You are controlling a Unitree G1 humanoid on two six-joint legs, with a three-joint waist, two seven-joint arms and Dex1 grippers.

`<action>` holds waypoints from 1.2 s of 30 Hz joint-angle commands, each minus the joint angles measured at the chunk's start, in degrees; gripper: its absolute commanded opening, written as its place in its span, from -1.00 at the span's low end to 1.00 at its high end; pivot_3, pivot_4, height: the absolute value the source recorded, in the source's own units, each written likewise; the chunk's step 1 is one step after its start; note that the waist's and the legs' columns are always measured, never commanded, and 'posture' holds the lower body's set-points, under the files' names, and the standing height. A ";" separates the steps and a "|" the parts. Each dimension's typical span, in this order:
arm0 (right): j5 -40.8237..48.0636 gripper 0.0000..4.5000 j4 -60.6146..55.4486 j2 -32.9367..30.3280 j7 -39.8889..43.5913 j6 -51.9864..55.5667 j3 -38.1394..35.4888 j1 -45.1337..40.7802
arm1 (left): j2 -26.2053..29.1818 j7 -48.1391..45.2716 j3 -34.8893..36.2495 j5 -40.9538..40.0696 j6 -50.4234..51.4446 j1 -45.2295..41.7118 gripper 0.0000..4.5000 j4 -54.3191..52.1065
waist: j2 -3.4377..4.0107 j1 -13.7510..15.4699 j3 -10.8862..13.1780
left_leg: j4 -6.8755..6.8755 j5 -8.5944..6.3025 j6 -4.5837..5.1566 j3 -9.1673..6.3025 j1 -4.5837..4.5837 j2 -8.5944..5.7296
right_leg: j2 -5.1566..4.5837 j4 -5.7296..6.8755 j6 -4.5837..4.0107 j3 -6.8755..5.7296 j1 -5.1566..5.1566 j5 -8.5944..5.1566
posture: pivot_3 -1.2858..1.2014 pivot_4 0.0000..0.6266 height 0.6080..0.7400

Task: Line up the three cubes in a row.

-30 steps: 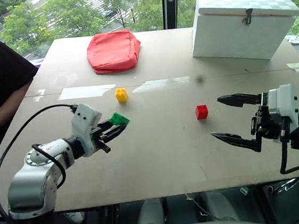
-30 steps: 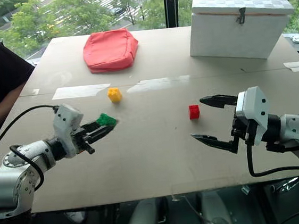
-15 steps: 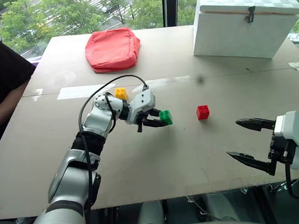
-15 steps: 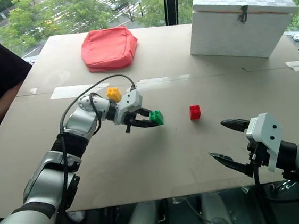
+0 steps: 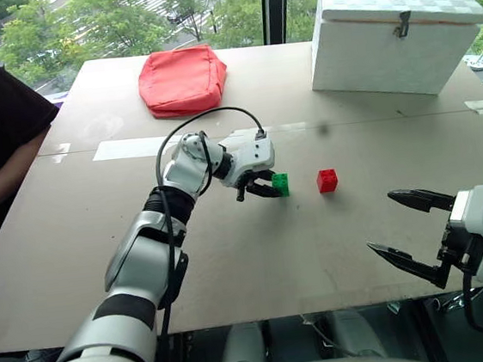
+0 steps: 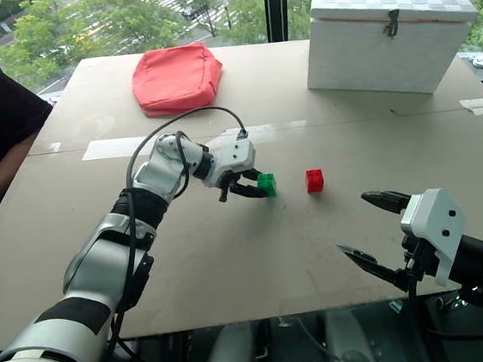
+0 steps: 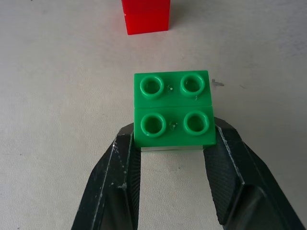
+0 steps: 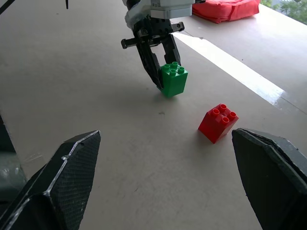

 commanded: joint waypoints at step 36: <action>-0.94 1.00 -3.02 0.19 -1.31 -1.08 -2.35 1.90 | -0.49 2.28 0.05 1.96 3.77 -0.59 0.47 -3.76 | 0.00 0.01 0.00 | 0.12 0.00 0.00 -0.01 0.02 -0.01 | 0.01 0.08 0.00 0.01 0.02 0.00 | 0.03 -0.52 1.00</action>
